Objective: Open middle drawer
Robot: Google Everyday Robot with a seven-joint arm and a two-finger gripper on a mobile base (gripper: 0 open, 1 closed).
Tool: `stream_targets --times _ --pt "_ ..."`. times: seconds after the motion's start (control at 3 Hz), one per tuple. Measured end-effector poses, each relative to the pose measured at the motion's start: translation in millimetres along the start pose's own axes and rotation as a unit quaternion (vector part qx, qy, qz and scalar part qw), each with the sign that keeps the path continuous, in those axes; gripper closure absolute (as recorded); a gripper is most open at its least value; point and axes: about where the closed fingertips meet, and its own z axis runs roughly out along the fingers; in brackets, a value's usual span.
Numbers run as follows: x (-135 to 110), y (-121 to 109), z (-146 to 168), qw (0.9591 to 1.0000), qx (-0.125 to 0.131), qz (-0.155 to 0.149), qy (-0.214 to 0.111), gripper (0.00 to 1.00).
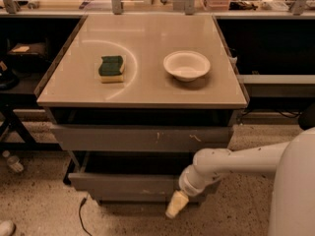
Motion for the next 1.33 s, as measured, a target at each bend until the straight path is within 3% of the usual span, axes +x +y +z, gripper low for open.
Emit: stream_targets --times 0.33,0.67,1.0,1.33 --pt "-1.1 -0.6 0.3 1.0000 0.000 0.000 0.000 0.00" --pt "21.8 35.3 -16.3 0.9991 -0.038 0.013 0.008 0.00" --pt "23.9 39.7 -18.7 0.9989 -0.044 0.015 0.010 0.00" --pt "43.3 71.1 -35.1 0.9969 -0.073 0.025 0.016 0.00"
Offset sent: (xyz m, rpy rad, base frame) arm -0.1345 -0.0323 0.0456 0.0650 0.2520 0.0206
